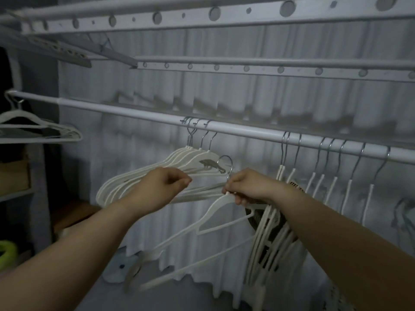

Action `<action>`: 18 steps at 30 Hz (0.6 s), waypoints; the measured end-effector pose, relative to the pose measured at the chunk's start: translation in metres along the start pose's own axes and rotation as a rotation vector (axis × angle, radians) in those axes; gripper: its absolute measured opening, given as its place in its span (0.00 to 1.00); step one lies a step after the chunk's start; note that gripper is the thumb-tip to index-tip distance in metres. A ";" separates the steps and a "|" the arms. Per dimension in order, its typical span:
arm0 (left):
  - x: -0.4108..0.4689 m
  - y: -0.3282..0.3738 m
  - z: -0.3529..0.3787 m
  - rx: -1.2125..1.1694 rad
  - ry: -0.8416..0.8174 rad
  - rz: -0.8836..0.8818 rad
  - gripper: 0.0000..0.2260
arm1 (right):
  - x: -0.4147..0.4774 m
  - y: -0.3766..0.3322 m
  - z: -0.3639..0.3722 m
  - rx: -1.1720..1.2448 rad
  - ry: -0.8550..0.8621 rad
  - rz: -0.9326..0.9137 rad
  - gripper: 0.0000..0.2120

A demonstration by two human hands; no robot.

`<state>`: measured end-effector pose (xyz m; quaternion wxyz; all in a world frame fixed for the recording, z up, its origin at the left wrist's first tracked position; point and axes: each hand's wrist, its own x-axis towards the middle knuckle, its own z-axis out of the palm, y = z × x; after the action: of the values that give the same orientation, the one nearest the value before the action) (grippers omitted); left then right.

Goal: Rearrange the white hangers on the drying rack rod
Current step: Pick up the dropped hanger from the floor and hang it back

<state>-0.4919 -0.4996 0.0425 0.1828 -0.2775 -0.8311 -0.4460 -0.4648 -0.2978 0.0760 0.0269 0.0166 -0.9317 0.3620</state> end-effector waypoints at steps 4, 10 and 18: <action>-0.040 -0.004 0.001 0.149 -0.266 -0.137 0.11 | -0.011 -0.013 0.021 -0.006 -0.097 -0.113 0.11; -0.093 -0.010 -0.015 0.179 -0.502 -0.248 0.11 | -0.031 -0.035 0.057 -0.014 -0.186 -0.219 0.07; -0.153 -0.025 -0.114 0.060 -0.435 -0.363 0.10 | -0.062 -0.093 0.111 0.101 -0.400 -0.302 0.10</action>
<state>-0.3824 -0.6525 0.0032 -0.0745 -0.2079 -0.8998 -0.3763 -0.4029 -0.4407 0.0525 -0.1050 0.2280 -0.8862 0.3895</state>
